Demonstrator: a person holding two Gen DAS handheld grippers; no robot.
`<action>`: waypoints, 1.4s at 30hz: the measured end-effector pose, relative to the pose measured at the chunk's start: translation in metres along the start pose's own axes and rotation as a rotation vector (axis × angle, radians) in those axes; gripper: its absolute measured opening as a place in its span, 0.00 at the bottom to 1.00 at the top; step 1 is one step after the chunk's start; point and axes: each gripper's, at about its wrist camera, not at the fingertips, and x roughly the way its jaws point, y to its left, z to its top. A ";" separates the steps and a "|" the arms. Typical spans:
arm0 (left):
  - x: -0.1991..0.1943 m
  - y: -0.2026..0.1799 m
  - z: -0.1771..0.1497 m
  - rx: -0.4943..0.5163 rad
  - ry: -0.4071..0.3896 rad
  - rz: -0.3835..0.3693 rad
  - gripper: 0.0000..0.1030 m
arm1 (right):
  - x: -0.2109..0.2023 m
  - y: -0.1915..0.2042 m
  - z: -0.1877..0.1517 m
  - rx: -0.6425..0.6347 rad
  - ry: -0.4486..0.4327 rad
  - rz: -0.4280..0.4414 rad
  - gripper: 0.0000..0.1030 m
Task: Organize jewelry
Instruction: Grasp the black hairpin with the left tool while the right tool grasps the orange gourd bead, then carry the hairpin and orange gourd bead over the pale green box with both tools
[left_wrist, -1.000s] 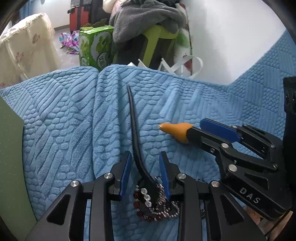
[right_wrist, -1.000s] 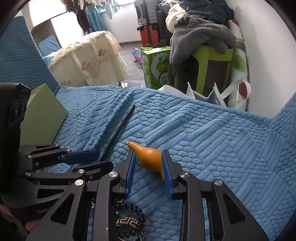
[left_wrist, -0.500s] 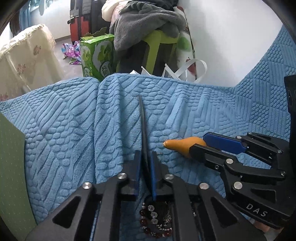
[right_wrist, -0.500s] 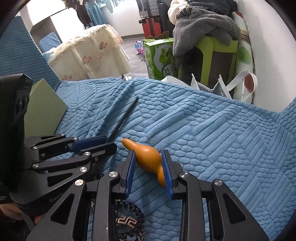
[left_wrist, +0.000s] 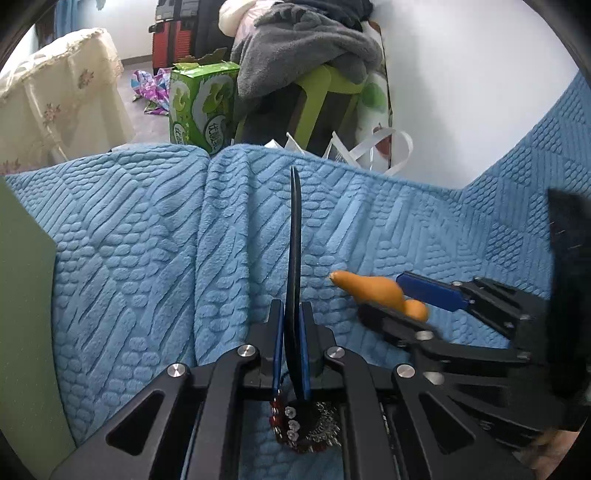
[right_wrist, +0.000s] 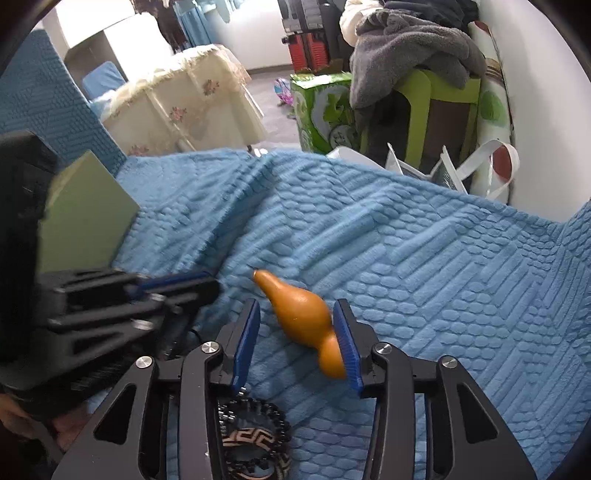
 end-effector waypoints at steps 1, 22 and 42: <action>-0.006 0.001 -0.001 -0.004 -0.008 -0.008 0.05 | 0.001 -0.001 -0.001 -0.003 0.004 -0.011 0.47; -0.065 -0.001 -0.017 0.038 -0.042 0.004 0.04 | -0.042 0.009 -0.009 0.093 -0.105 -0.016 0.26; -0.137 -0.006 -0.035 0.067 -0.106 -0.015 0.04 | -0.123 0.055 -0.054 0.293 -0.258 -0.141 0.26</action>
